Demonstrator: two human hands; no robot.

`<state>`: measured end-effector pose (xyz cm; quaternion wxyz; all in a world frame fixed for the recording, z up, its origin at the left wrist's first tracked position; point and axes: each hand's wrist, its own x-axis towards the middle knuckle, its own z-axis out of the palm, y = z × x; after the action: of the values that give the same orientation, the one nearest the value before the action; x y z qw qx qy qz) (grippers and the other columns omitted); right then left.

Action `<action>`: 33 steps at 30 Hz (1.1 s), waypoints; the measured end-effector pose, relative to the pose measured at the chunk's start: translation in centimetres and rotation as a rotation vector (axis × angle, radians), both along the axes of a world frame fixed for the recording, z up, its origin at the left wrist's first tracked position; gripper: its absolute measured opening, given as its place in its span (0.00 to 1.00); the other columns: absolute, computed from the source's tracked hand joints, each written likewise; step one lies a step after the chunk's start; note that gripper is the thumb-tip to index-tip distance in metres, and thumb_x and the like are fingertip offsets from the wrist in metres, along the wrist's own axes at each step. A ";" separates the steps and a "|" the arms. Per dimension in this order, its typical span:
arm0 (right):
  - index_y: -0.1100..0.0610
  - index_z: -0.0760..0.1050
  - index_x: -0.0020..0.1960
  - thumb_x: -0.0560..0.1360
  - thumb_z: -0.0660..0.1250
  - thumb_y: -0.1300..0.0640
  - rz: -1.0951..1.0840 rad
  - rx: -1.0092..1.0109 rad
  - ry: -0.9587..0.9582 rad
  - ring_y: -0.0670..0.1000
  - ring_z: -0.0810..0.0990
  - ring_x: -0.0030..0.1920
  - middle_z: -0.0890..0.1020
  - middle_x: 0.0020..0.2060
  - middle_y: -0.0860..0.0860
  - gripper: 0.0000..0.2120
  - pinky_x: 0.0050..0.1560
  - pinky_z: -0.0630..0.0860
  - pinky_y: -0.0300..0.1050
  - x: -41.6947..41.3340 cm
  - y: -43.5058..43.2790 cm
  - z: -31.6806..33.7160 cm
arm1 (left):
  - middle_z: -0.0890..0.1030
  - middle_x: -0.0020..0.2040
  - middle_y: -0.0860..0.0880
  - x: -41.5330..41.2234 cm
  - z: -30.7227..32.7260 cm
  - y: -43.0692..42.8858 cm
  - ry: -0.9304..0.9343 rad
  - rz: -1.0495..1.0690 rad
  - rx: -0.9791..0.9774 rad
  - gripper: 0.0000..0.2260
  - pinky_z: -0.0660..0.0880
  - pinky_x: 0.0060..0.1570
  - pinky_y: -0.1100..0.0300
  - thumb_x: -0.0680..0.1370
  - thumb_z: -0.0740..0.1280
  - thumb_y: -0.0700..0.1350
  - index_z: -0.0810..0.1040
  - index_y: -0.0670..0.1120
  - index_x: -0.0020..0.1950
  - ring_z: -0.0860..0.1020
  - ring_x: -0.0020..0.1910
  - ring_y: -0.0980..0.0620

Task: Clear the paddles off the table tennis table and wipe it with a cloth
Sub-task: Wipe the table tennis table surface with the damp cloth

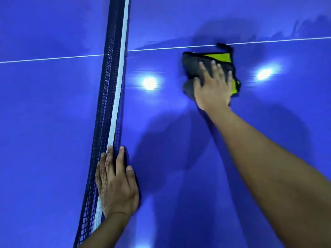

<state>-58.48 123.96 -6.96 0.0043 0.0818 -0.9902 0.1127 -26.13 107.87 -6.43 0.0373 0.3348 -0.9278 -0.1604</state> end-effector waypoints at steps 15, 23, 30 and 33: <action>0.41 0.58 0.81 0.81 0.52 0.40 0.222 0.034 -0.007 0.53 0.53 0.82 0.57 0.82 0.53 0.29 0.80 0.45 0.62 8.7 -10.6 0.3 | 0.57 0.82 0.49 0.1 -0.7 0.1 -0.029 -0.012 -0.045 0.25 0.46 0.80 0.50 0.82 0.51 0.51 0.61 0.52 0.79 0.53 0.81 0.48; 0.44 0.54 0.83 0.82 0.51 0.42 0.485 0.026 -0.069 0.52 0.50 0.82 0.55 0.83 0.52 0.29 0.80 0.40 0.60 14.6 -16.3 0.4 | 0.60 0.81 0.48 0.2 -0.5 -0.1 0.022 0.000 -0.044 0.25 0.49 0.79 0.49 0.81 0.52 0.51 0.63 0.52 0.78 0.55 0.80 0.47; 0.45 0.57 0.82 0.81 0.53 0.41 0.195 -0.012 -0.029 0.52 0.54 0.82 0.58 0.82 0.53 0.30 0.80 0.45 0.59 11.8 -0.9 -0.2 | 0.58 0.82 0.48 0.0 -0.5 0.4 0.010 0.001 -0.083 0.23 0.49 0.79 0.47 0.83 0.56 0.47 0.62 0.52 0.79 0.55 0.80 0.46; 0.47 0.59 0.82 0.81 0.53 0.42 0.049 -0.032 0.005 0.54 0.57 0.81 0.60 0.81 0.55 0.30 0.81 0.45 0.59 10.5 9.6 -0.2 | 0.57 0.82 0.46 0.1 -0.1 0.8 -0.023 -0.015 -0.091 0.23 0.49 0.78 0.45 0.84 0.56 0.46 0.61 0.51 0.80 0.55 0.80 0.44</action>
<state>-48.01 133.51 -7.14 0.0052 0.1061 -0.9860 0.1282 -25.98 108.70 -6.55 0.0407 0.3275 -0.9370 -0.1146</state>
